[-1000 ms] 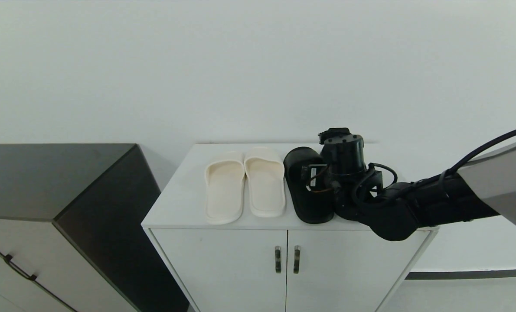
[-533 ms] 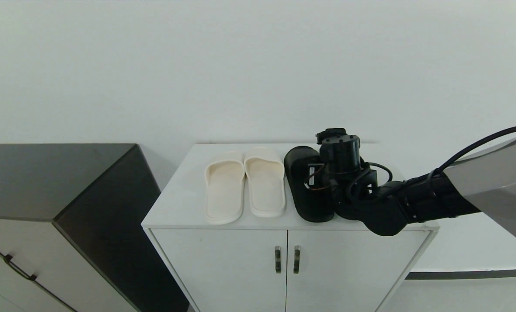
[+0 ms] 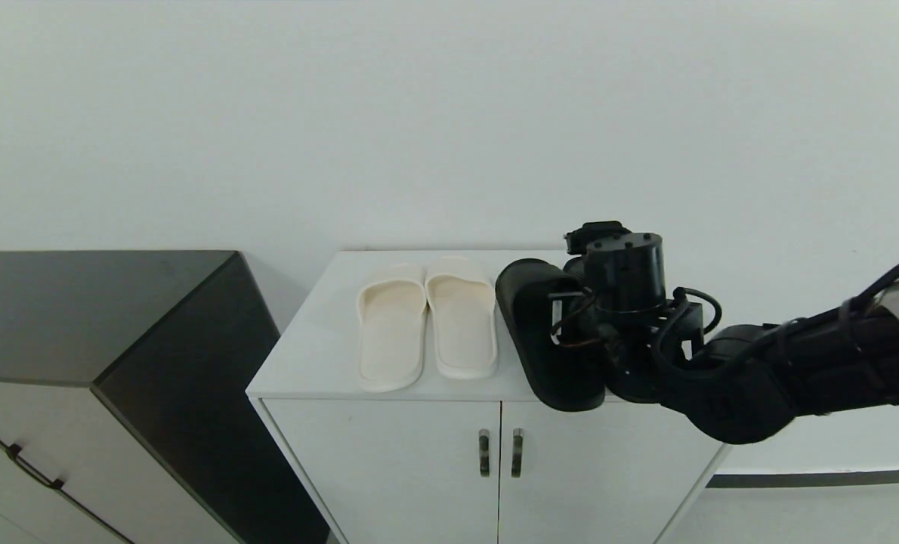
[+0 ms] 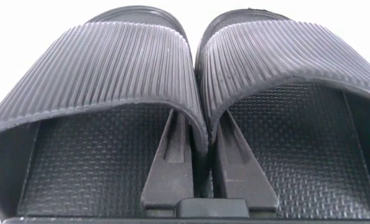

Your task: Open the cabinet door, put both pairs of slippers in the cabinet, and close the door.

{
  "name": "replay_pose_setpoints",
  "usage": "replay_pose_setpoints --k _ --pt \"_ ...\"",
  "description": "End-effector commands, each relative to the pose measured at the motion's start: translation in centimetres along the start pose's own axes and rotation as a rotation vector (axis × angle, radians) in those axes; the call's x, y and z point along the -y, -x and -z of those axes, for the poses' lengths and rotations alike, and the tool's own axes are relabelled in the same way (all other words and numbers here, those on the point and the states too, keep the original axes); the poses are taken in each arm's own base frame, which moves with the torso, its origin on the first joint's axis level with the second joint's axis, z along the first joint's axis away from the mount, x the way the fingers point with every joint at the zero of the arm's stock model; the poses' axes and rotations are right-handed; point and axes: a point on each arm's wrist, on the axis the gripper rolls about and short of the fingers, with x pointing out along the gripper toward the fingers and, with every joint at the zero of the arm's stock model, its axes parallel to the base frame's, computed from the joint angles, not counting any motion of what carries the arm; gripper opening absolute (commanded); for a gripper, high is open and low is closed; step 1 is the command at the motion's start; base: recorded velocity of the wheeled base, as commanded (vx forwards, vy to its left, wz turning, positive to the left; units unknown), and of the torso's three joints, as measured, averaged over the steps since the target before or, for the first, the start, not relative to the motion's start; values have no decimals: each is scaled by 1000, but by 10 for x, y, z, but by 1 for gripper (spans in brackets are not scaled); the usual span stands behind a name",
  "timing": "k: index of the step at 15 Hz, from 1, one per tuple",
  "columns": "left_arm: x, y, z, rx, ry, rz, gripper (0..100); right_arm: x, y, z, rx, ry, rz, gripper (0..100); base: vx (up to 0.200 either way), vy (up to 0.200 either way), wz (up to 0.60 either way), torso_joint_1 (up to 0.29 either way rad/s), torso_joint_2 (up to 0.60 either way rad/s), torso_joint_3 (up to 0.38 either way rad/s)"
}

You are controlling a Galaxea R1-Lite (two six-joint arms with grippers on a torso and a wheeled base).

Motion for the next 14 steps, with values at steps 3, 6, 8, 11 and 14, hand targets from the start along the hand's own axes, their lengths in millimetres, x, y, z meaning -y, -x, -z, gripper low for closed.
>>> replay_pose_setpoints --k 3,6,8,11,14 --pt "0 0 0 0 -1 0 0 19 97 -14 7 -1 -279 0 0 0 0 0 0 0" --pt "0 0 0 0 -1 0 0 44 128 -7 -24 8 -432 0 0 0 0 0 0 0" --pt "0 0 0 0 -1 0 0 47 132 -6 -30 11 -437 0 0 0 0 0 0 0" --pt "0 0 0 0 -1 0 0 49 134 0 -44 36 -442 0 0 0 0 0 0 0" --pt "0 0 0 0 1 0 0 52 137 0 -39 39 -446 0 -133 0 0 3 5 0"
